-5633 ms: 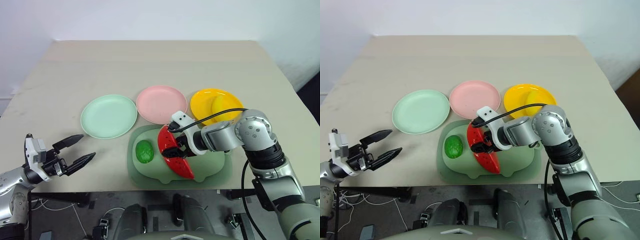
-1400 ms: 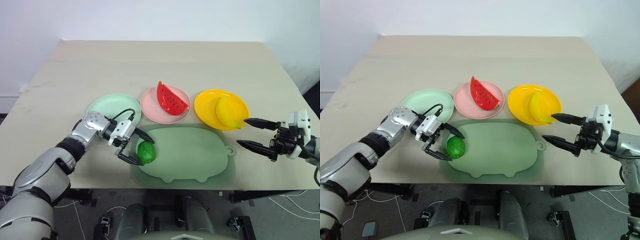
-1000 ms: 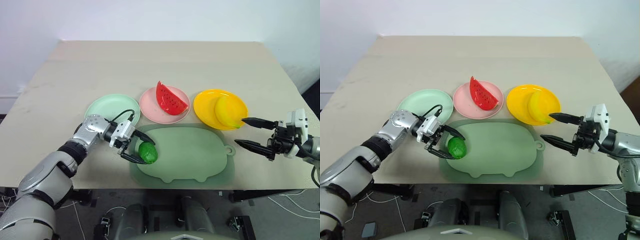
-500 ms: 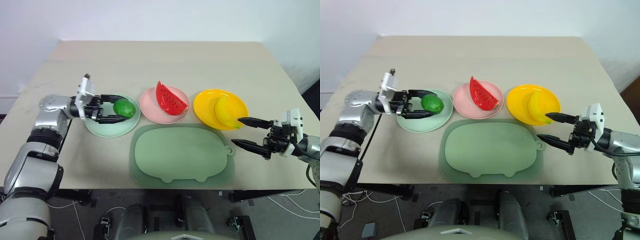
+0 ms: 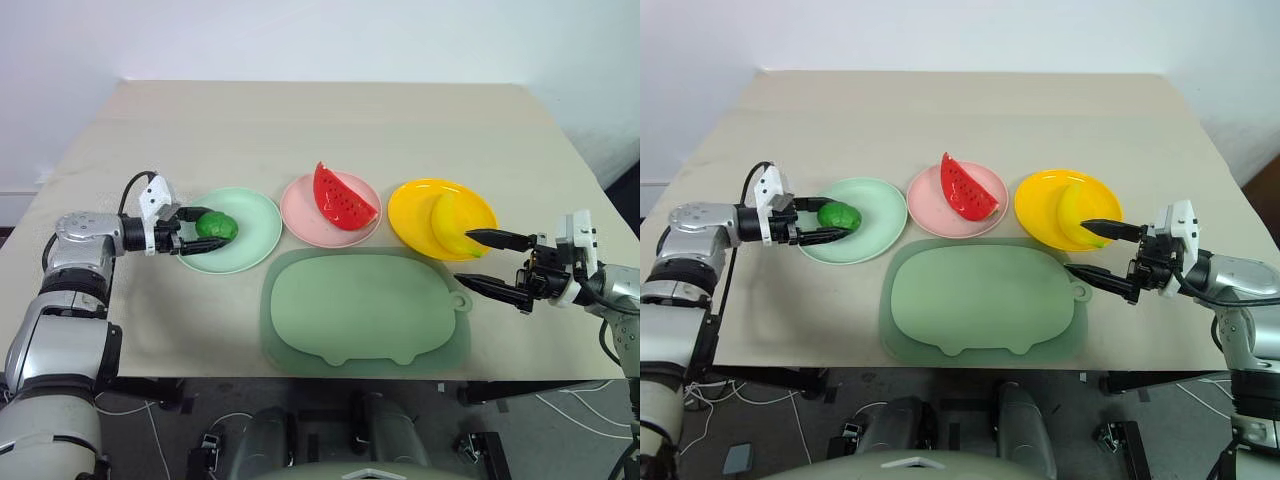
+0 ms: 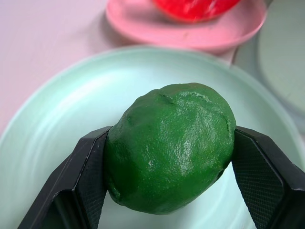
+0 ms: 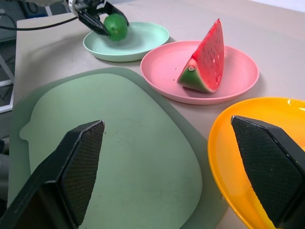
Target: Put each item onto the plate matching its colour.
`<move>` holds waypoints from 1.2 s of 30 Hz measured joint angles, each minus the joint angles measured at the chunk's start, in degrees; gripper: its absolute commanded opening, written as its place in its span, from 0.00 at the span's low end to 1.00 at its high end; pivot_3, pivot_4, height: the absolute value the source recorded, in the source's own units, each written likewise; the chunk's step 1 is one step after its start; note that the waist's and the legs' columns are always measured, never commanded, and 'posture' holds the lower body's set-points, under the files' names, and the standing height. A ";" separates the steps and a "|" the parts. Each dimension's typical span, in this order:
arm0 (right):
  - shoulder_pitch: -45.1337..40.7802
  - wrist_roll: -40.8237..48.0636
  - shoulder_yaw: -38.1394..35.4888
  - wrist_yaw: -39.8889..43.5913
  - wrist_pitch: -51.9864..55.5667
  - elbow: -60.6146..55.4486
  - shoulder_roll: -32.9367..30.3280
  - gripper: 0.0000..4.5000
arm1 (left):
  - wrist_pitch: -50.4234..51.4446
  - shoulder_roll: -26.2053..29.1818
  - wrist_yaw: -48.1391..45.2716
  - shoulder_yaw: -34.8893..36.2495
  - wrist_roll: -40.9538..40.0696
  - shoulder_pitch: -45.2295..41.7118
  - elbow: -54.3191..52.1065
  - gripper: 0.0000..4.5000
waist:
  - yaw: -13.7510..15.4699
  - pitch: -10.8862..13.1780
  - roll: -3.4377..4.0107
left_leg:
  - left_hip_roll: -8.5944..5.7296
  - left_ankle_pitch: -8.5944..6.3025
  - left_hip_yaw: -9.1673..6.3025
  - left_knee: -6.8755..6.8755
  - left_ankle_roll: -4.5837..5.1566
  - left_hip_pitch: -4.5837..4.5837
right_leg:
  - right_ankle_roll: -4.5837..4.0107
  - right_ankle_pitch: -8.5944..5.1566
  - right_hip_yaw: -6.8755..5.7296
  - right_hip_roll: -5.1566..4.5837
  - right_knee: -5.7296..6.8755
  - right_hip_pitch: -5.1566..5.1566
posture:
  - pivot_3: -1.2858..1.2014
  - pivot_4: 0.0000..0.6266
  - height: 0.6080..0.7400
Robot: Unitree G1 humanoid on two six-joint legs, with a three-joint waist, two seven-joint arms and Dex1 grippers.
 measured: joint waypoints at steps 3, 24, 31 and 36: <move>0.57 -0.39 0.00 1.23 -1.53 0.35 -0.06 1.00 | -0.02 0.01 0.38 1.00 2.20 0.00 0.25 0.76 | 0.02 0.00 0.00 | 0.00 0.00 0.01 0.00 0.00 0.01 | 0.00 0.00 0.00 0.00 0.01 0.00 | 0.52 0.24 0.97; 0.71 -1.47 -0.26 3.99 -5.77 3.79 -0.14 1.00 | 0.74 0.29 -1.82 11.17 5.03 -0.32 -1.13 0.99 | 0.02 0.00 0.00 | 0.00 0.02 0.06 0.01 -0.03 0.03 | 0.03 0.02 0.00 -0.02 0.05 0.01 | 0.52 0.24 0.97; 1.01 -1.41 -0.39 3.96 -5.73 3.60 -0.12 1.00 | 4.63 5.41 -10.36 18.93 -2.76 3.83 -13.50 0.99 | -0.50 -0.02 0.02 | 0.03 0.15 0.11 -0.06 -0.28 0.13 | 0.03 0.02 0.04 -0.01 0.07 0.01 | 0.52 0.24 0.97; 2.09 -1.38 -1.27 3.38 -5.58 3.68 -0.17 1.00 | 10.75 9.32 -11.35 25.80 -8.78 21.55 -27.14 0.99 | -1.28 -0.03 0.04 | 0.12 0.15 0.09 -0.13 -0.28 0.20 | 0.03 0.02 0.08 -0.05 0.14 0.00 | 0.52 0.24 0.97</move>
